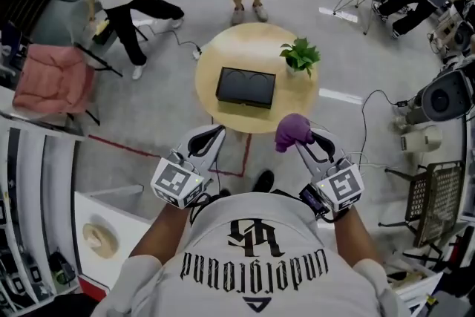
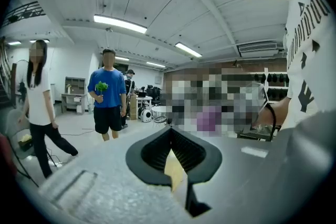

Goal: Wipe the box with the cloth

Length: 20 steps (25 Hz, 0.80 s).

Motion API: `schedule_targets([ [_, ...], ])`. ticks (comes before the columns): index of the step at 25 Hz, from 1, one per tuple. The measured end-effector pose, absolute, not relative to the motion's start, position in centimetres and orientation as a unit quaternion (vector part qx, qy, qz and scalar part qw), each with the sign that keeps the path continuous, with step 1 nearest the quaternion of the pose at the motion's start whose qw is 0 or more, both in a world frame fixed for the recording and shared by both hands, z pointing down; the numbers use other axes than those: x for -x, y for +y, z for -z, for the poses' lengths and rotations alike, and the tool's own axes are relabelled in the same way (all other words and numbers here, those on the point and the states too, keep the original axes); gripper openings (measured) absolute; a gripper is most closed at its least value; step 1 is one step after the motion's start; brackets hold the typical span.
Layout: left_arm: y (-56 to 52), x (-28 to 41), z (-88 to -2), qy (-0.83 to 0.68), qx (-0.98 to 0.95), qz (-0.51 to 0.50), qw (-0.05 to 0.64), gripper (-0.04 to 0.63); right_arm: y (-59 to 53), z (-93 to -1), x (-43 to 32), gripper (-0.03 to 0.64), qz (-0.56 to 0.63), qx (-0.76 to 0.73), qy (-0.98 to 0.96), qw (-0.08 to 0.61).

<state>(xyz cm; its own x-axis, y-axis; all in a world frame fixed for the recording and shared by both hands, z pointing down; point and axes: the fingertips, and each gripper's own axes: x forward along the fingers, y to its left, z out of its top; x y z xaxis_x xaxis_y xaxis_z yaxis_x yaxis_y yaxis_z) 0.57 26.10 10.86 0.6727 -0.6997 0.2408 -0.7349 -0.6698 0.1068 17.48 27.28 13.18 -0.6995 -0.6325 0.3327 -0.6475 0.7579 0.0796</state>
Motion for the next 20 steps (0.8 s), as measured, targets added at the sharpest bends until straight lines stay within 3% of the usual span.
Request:
schedule_targets([
  [20, 41.1, 11.0, -10.2, -0.353, -0.93, -0.059, 0.09, 0.005, 45.2, -12.9, -8.3, 0.11, -0.026, -0.42, -0.89, 0.174],
])
